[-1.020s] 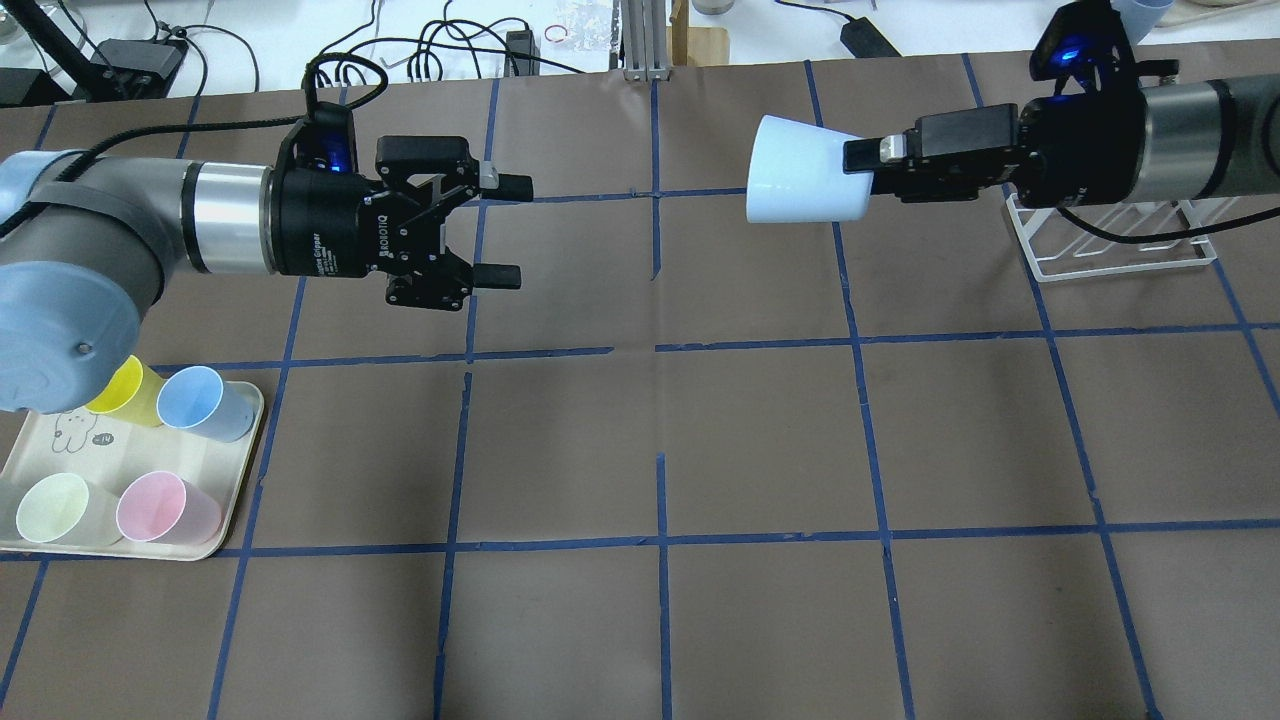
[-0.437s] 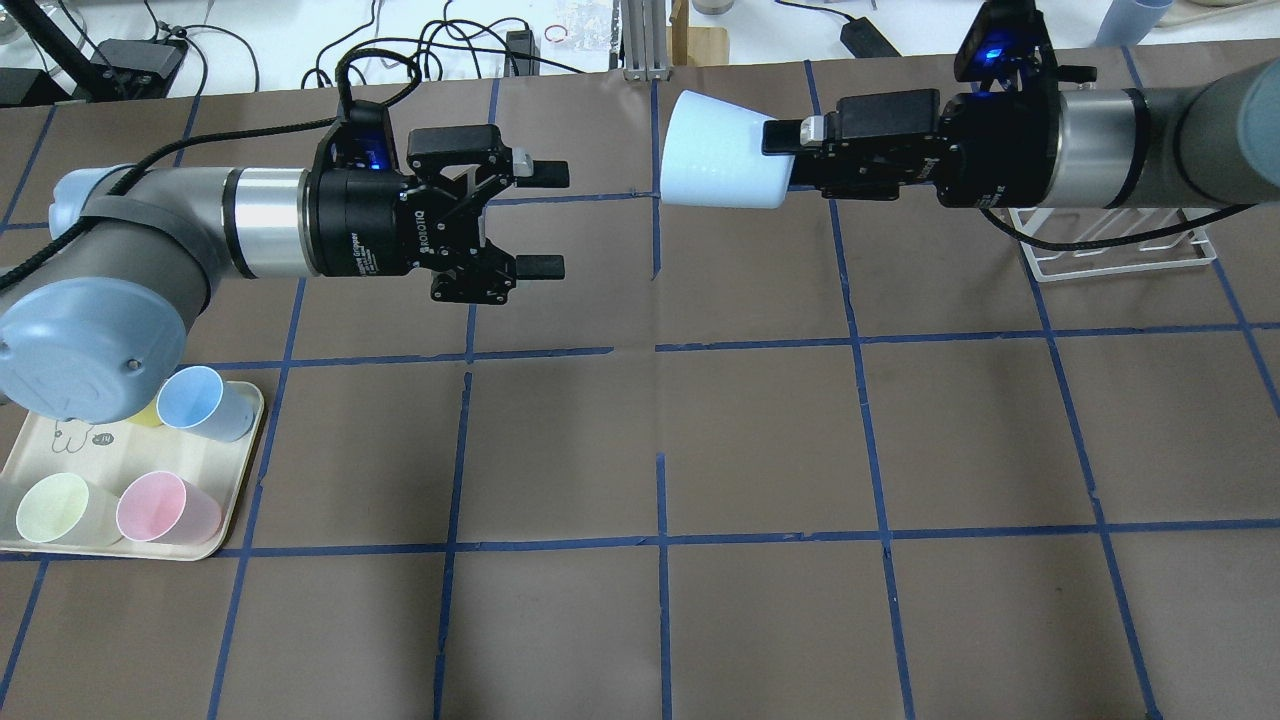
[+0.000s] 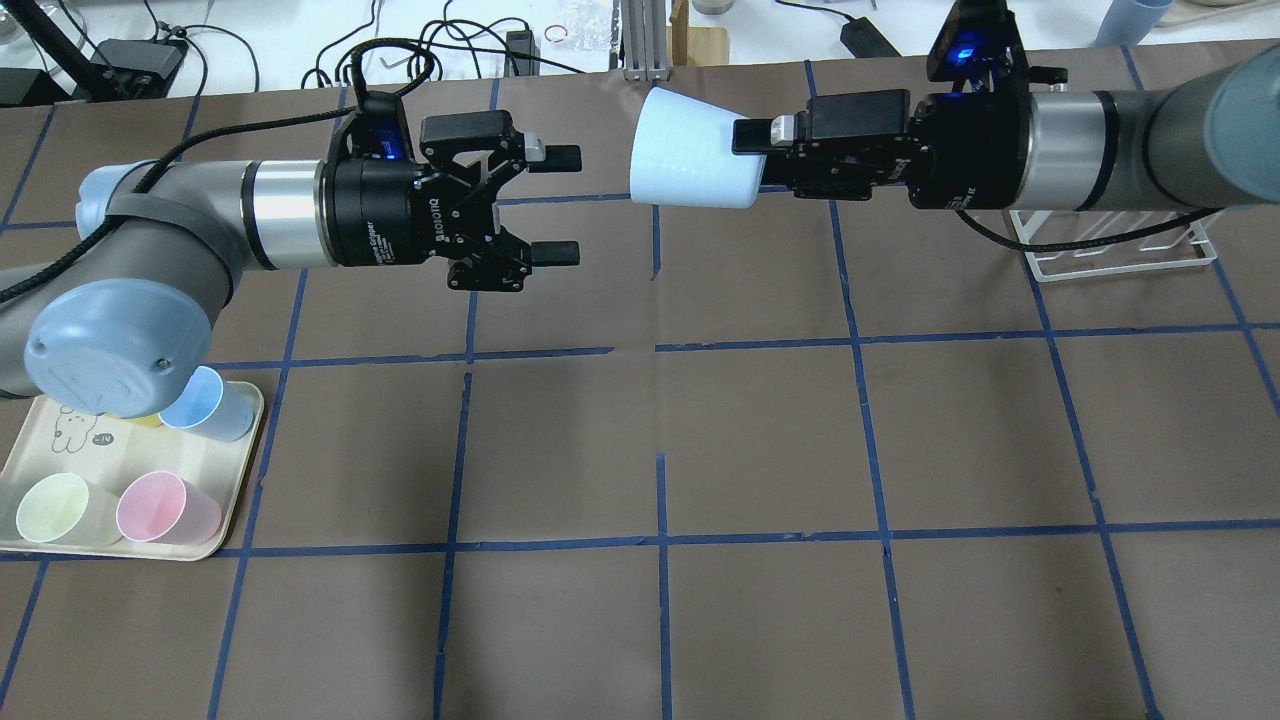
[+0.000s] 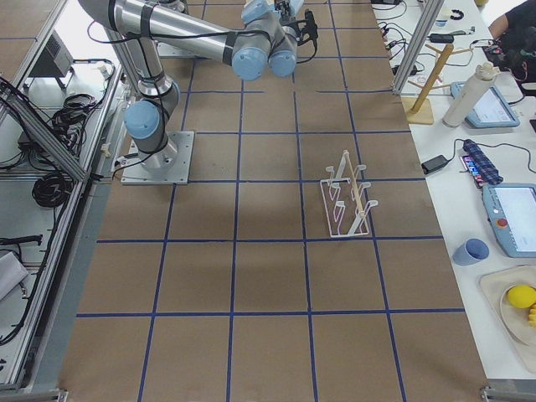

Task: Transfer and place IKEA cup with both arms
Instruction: 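Carry the cup toward the left gripper while the left arm reaches toward it, then close the left gripper on the cup's open end beside the right gripper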

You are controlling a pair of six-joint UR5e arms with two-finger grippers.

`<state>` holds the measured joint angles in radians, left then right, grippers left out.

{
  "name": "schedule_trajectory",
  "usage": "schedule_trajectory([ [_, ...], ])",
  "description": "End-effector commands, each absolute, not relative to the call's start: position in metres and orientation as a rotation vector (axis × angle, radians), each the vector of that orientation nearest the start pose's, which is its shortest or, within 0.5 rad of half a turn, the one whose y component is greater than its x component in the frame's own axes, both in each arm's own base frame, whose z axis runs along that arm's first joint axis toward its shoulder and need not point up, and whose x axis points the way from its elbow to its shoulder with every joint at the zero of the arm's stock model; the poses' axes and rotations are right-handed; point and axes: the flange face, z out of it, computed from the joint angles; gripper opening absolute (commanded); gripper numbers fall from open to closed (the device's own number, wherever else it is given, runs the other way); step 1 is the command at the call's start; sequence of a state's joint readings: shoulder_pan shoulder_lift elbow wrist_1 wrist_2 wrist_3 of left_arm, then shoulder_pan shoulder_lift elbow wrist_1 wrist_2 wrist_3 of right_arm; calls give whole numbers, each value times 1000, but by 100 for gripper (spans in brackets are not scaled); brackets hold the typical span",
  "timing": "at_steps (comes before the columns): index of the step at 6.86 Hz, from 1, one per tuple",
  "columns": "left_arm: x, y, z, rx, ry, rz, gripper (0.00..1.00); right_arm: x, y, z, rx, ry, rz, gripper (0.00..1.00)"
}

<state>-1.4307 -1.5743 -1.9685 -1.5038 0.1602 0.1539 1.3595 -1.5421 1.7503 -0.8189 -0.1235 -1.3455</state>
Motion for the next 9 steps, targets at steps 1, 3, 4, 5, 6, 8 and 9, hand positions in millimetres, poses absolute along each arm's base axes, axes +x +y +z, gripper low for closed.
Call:
schedule_trajectory([
  [1, -171, -481, 385, 243, -1686, -86, 100, 140, -480, 418, -243, 1636, -376, 57],
  [3, -171, -484, 382, 240, -1685, -84, 100, 165, -476, 418, -241, 1606, -360, 57],
  [4, -179, -481, 381, 228, -1689, -99, 100, 169, -475, 417, -251, 1603, -360, 57],
  [5, -198, -472, 384, 194, -1692, -125, 100, 169, -475, 417, -252, 1603, -362, 58],
  [6, -202, -467, 391, 176, -1693, -117, 100, 169, -475, 417, -252, 1603, -362, 58],
  [8, -200, -471, 393, 203, -1695, -131, 94, 169, -475, 418, -254, 1603, -364, 59],
  [9, -199, -475, 388, 202, -1695, -126, 95, 169, -476, 418, -253, 1603, -363, 59],
])
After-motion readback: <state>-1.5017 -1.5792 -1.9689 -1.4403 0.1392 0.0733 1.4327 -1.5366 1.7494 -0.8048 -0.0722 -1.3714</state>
